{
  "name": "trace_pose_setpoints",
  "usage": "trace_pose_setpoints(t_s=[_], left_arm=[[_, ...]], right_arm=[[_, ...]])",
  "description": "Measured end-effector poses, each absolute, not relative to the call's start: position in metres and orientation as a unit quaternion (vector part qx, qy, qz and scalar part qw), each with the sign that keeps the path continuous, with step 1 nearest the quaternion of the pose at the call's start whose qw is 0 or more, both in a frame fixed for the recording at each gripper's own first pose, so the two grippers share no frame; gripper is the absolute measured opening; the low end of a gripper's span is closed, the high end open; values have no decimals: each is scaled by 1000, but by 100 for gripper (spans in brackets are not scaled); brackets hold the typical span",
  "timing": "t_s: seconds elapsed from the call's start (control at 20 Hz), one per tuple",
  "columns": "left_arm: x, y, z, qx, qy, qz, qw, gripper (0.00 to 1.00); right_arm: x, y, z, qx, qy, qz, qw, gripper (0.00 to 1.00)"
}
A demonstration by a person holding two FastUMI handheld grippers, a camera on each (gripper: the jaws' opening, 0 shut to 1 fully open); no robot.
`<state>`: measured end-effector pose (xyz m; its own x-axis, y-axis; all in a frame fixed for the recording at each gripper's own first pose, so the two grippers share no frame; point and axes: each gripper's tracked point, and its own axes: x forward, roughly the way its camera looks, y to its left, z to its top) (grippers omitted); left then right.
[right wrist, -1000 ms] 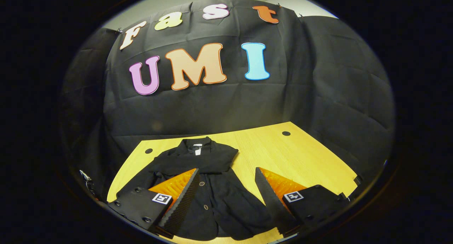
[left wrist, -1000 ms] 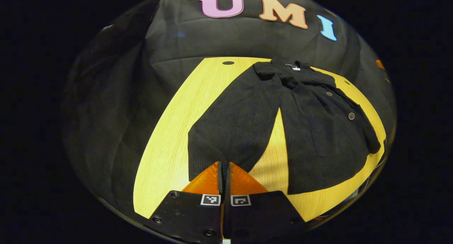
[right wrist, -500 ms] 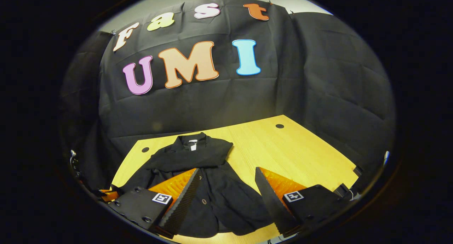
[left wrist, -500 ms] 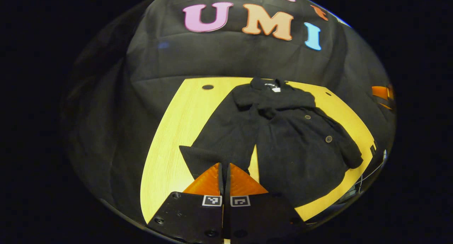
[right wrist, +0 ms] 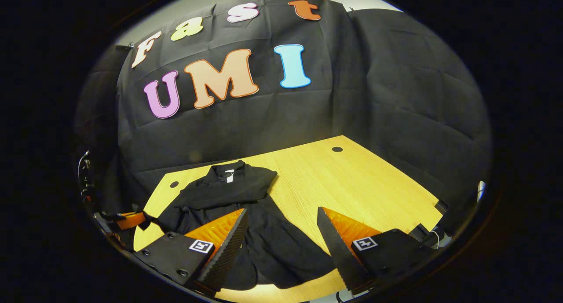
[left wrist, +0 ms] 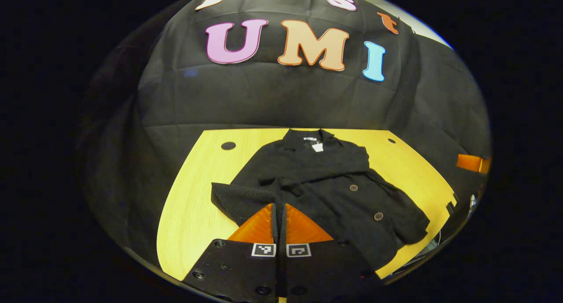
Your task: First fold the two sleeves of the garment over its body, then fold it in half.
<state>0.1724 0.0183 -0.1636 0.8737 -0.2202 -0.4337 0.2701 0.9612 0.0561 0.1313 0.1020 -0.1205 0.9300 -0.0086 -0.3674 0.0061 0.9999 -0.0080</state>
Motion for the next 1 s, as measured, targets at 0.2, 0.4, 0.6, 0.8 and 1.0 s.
trace_pose_setpoints(t_s=[0.2, 0.4, 0.6, 0.8, 1.0], left_arm=[[202, -35, -137, 68, 185, -134, 971, 0], [224, -91, -129, 67, 172, -139, 973, 0], [246, -144, -135, 73, 169, -148, 972, 0], [269, -194, -146, 76, 173, -159, 969, 0], [291, -231, -166, 95, 182, -158, 966, 0]], right_arm=[[135, 90, -120, 14, 206, 28, 978, 99], [145, 73, -110, 26, 204, 62, 977, 99], [161, 51, -111, 25, 207, 85, 974, 99], [175, 39, -124, 13, 222, 106, 969, 98], [181, 33, -137, 12, 243, 123, 962, 98]])
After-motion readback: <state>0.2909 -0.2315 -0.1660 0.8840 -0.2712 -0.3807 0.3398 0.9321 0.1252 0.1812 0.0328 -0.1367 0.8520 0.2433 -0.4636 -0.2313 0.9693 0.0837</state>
